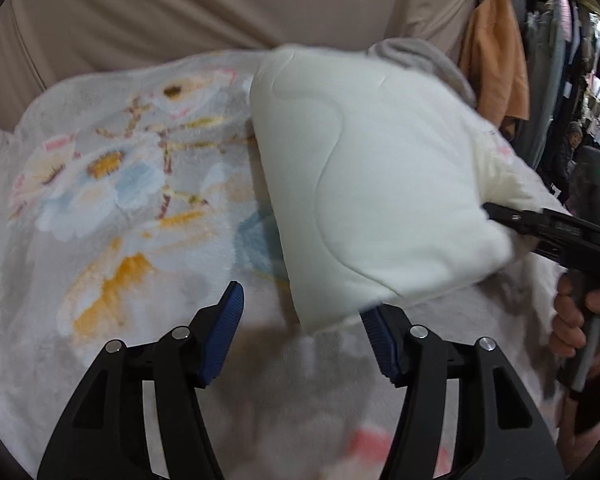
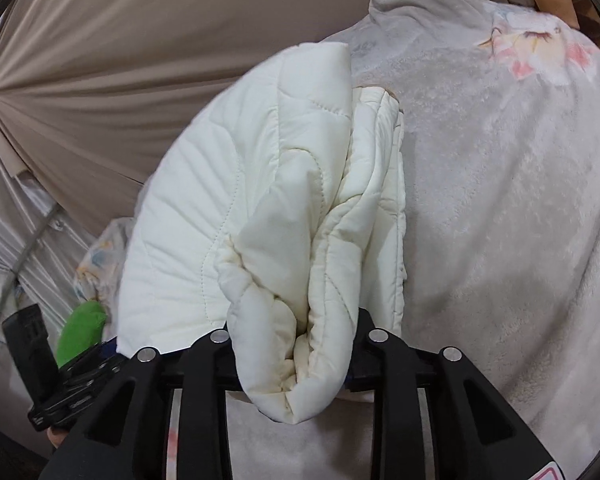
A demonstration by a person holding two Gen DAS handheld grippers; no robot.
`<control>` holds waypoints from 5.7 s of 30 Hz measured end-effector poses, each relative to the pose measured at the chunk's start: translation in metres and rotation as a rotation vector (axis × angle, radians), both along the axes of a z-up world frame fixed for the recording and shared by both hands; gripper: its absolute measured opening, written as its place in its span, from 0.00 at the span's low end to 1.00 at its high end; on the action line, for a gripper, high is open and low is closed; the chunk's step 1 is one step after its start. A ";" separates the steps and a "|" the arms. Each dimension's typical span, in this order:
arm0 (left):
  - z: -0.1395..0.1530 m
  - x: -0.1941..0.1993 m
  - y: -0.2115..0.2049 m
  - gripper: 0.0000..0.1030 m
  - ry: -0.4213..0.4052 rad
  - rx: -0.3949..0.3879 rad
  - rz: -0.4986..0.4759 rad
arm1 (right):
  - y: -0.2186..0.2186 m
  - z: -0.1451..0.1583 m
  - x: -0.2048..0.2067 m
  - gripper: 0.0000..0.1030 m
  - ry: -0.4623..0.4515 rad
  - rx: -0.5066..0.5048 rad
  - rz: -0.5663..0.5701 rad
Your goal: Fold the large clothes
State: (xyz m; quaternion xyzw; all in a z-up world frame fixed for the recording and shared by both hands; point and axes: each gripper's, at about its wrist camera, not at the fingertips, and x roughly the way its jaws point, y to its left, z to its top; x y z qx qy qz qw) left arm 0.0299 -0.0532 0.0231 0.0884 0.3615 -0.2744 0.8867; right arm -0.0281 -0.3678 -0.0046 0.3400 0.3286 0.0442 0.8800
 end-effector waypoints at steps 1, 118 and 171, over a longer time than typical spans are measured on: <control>0.011 -0.007 0.005 0.56 -0.020 -0.008 -0.004 | -0.003 0.002 -0.004 0.31 -0.009 0.018 0.003; -0.019 0.136 -0.038 0.96 0.352 -0.290 -0.093 | -0.037 -0.013 0.079 0.73 0.144 0.192 0.187; 0.240 0.054 0.052 0.48 -0.523 -0.434 -0.166 | 0.069 0.280 0.051 0.19 -0.600 -0.226 0.161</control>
